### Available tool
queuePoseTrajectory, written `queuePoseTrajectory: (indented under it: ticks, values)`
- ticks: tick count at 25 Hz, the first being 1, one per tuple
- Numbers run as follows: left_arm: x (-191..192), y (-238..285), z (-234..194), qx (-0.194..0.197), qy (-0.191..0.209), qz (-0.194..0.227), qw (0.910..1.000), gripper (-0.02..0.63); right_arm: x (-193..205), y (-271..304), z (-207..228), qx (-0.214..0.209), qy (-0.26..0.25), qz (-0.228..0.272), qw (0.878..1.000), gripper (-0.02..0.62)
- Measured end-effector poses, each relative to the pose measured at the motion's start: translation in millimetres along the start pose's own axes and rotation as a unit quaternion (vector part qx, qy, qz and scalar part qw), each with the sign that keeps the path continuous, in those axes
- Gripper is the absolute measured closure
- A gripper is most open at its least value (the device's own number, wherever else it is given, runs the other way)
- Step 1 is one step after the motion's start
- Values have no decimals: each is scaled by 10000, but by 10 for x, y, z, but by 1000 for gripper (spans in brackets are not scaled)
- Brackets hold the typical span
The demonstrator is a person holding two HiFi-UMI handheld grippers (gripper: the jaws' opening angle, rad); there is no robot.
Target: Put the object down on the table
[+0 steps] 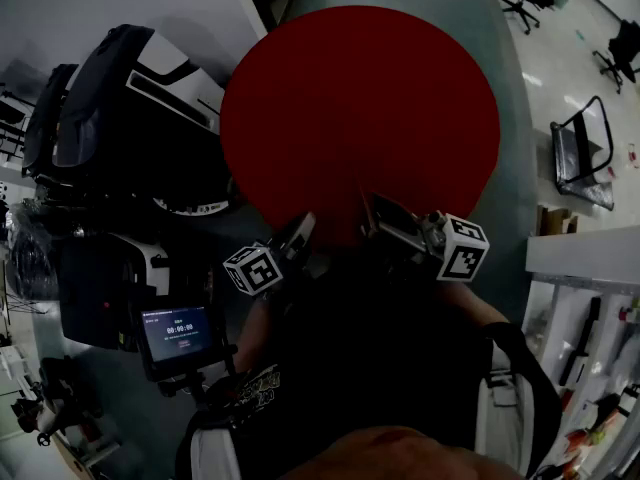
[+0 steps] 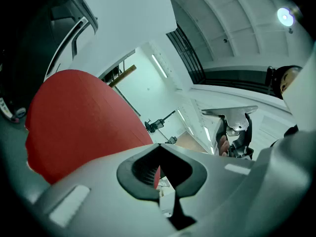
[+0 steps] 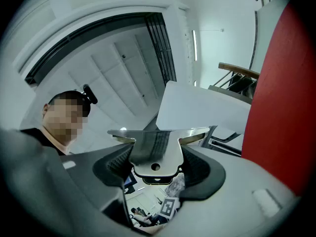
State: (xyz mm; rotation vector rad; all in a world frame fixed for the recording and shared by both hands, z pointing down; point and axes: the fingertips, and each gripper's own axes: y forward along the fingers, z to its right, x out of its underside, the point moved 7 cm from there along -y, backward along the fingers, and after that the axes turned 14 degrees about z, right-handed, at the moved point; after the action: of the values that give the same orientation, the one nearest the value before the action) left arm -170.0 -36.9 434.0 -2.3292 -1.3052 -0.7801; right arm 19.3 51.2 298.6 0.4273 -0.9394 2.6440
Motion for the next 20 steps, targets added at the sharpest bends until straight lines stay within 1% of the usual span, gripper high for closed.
queuePoseTrajectory:
  ticks: [13, 16, 20]
  values:
    - [-23, -76, 9, 17, -63, 106, 9999, 595, 69, 16, -70, 1, -58, -110, 9999, 302]
    - [-23, -71, 34, 43, -30, 74, 10000, 595, 56, 2, -78, 14, -39, -77, 10000, 302]
    - [-39, -66, 24, 41, -14, 56, 10000, 595, -3, -1, -77, -21, -13, 95, 10000, 302]
